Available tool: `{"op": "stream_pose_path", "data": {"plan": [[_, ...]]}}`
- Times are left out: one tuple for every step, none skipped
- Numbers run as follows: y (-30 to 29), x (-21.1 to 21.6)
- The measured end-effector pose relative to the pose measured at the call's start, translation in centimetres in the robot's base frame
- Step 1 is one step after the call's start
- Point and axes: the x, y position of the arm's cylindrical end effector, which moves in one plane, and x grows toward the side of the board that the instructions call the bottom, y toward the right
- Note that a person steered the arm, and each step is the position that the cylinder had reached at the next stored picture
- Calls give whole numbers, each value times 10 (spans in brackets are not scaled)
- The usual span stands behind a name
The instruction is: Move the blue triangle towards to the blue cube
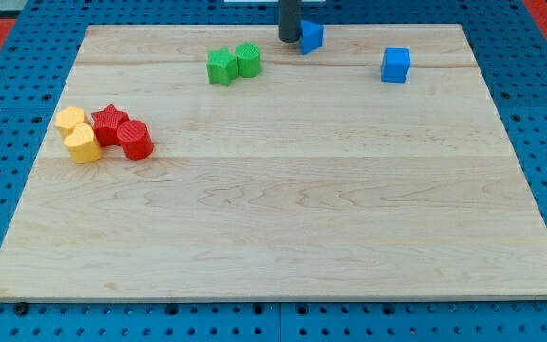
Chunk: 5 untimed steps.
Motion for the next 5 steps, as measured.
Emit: {"op": "stream_pose_path", "data": {"plan": [[17, -7], [31, -8], [47, -8], [54, -8], [53, -11]]}}
